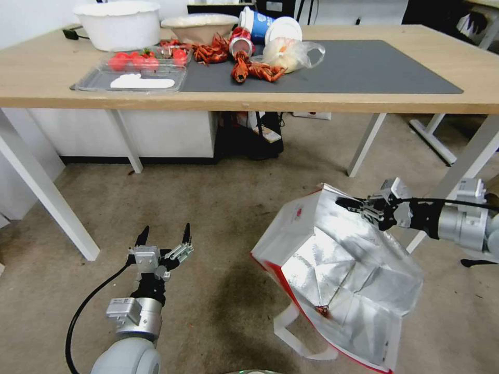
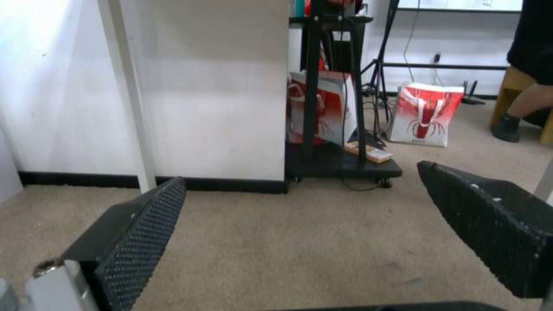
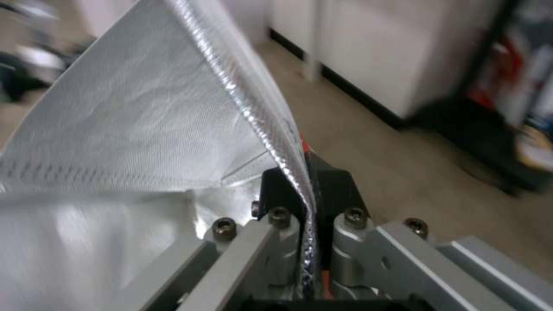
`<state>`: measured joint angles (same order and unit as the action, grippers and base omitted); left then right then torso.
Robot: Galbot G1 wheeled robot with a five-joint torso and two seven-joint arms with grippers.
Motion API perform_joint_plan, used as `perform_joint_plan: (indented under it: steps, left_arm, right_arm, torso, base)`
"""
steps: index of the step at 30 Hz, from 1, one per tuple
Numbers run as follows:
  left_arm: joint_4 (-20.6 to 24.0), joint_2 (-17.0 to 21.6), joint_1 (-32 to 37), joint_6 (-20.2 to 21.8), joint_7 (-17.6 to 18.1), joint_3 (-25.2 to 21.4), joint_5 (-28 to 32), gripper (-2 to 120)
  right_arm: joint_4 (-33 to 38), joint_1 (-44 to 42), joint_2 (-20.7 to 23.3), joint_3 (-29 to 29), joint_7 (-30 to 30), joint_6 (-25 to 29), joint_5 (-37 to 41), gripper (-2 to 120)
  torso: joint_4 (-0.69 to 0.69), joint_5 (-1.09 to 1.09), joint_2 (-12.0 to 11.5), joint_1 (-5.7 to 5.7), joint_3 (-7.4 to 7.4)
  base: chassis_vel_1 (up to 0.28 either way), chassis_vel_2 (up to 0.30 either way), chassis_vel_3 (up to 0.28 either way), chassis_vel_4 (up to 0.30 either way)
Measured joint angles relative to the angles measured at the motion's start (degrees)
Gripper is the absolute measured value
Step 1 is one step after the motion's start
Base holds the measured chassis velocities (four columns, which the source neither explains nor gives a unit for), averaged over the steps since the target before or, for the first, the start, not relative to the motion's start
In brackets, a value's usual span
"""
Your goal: Pick up the food delivery bag from the floor and place it on the table.
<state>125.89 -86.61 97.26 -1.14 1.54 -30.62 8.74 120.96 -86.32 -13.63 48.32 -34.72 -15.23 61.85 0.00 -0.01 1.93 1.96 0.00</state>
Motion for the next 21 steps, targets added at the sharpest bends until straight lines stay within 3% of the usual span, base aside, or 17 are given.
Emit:
perform_joint_plan:
  steps: [6, 21]
  left_arm:
    - [0.2, 0.1, -0.1, 0.1, 0.1, 0.0, 0.1, 100]
    - [0.5, 0.2, -0.1, 0.2, 0.1, -0.1, 0.1, 100]
  right_arm:
    - [0.3, 0.2, 1.4, 0.4, -3.9, 1.7, 3.9, 0]
    - [1.2, 0.4, 1.9, 0.7, -4.8, 1.6, 5.3, 0]
  torso:
    - [-0.01, 0.01, 0.0, 0.0, 0.0]
    - [-0.01, 0.01, 0.0, 0.0, 0.0]
  base:
    - [0.0, 0.0, 0.0, 0.0]
    - [0.0, 0.0, 0.0, 0.0]
